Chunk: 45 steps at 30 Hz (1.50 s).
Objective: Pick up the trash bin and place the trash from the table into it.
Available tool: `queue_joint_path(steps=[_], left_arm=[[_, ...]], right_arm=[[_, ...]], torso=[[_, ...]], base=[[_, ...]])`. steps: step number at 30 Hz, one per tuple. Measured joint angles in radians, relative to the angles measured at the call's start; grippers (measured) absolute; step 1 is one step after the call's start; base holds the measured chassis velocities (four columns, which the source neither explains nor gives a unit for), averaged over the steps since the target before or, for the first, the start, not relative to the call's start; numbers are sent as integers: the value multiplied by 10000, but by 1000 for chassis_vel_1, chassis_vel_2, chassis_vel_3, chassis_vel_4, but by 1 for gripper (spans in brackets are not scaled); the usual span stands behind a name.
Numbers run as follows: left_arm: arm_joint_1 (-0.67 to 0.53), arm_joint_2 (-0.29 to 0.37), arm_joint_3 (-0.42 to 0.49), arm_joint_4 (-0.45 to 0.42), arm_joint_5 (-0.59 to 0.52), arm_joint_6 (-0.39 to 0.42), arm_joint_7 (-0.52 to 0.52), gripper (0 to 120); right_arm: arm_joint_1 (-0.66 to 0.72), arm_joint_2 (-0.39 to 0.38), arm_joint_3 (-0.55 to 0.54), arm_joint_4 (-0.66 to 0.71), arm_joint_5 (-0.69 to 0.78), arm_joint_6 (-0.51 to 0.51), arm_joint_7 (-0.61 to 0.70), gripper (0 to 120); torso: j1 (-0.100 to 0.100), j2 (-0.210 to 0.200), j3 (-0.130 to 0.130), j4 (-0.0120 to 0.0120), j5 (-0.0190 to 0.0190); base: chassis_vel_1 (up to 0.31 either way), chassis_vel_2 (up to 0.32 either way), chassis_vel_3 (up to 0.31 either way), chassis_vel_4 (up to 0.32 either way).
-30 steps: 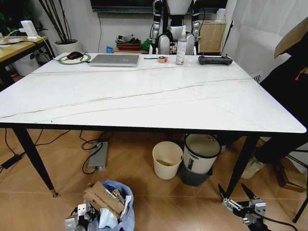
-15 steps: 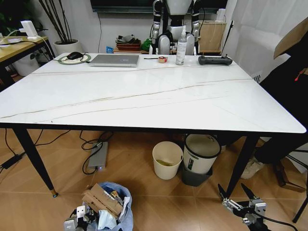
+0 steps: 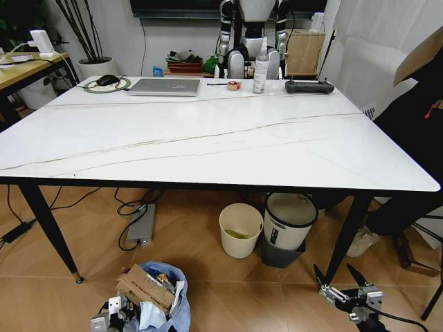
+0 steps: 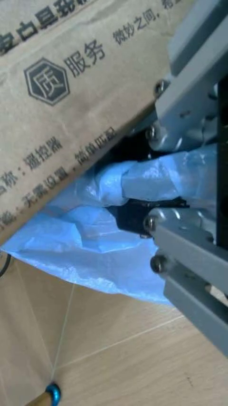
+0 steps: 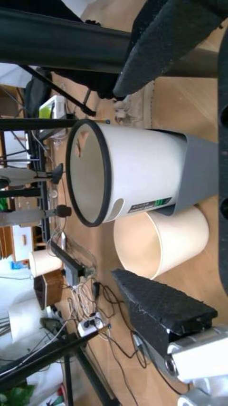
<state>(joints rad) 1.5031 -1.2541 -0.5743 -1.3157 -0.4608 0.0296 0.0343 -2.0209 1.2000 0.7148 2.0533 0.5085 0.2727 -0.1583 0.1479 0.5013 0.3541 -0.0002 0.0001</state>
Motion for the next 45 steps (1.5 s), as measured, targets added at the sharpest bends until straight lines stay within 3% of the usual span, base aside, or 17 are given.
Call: queue_joint_path(steps=[5,13,27,31,34,35,37,45], left_arm=[[46,46,-2,-93,4,-6,-11,31],[818,368,55,-1104,-224,180,-135,57],[2152,780,-247,-2516,-482,205,-224,62],[2747,802,-392,-3096,-237,-153,-143,65],[3385,797,-554,-3948,128,-624,-35,78],[4111,711,-739,-5195,598,-1082,35,89],[4485,635,-764,-5825,969,-1371,115,97],[4557,406,-706,-6877,1749,-2258,655,100]], right_arm=[[0,0,0,0,0,0,0,100],[0,0,0,0,0,0,0,100],[0,0,0,0,0,0,0,100],[0,0,0,0,0,0,0,100],[1,0,0,0,0,0,0,100],[0,0,0,0,0,0,0,100],[0,0,-1,0,0,0,0,100],[0,0,0,0,0,0,0,100]], torso=[[1,2,1,0,-2],[1,4,2,1,-1],[2,5,3,-1,-2],[2,5,3,0,-2],[2,5,3,0,0],[2,7,3,-1,1],[2,7,3,0,2],[3,7,4,-1,0]], base=[[0,0,0,0],[0,0,0,0],[0,0,0,0],[0,0,0,0],[0,0,0,0],[0,0,0,0],[0,0,0,0],[0,0,0,0]])
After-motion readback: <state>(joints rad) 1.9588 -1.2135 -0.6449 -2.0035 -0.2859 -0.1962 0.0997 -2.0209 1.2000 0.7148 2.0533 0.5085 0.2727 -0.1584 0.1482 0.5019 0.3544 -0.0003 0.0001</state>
